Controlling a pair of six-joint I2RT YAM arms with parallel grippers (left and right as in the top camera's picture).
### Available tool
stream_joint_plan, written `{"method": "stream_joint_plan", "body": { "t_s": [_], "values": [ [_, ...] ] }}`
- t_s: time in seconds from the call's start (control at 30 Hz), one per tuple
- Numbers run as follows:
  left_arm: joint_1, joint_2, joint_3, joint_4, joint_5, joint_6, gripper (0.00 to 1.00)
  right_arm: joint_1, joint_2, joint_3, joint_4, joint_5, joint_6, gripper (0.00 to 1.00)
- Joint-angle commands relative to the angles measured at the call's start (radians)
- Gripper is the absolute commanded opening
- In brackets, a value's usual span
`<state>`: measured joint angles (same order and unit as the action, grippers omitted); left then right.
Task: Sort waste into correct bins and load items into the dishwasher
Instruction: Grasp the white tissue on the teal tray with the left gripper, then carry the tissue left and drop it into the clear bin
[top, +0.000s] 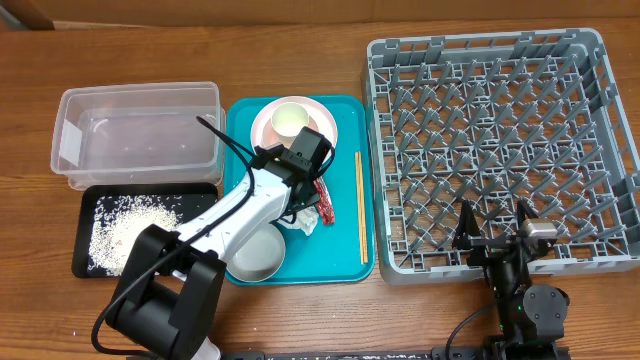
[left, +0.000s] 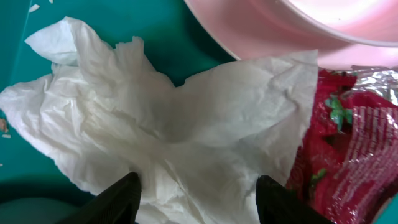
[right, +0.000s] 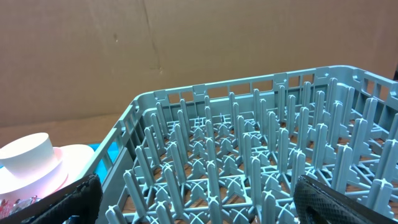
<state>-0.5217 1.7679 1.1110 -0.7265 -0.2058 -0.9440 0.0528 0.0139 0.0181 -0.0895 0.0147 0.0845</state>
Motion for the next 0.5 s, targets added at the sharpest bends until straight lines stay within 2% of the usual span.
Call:
{"method": "stream_joint_plan", "body": {
  "t_s": [0.0,0.47],
  "values": [
    [-0.002,0.006,-0.033,0.029,-0.03,-0.014,0.61,-0.001,-0.008,-0.01,0.007,-0.002,-0.003,1.0],
    [-0.002,0.008,-0.049,0.055,-0.03,-0.014,0.56,-0.001,-0.008,-0.01,0.007,-0.002,-0.003,1.0]
  ]
}}
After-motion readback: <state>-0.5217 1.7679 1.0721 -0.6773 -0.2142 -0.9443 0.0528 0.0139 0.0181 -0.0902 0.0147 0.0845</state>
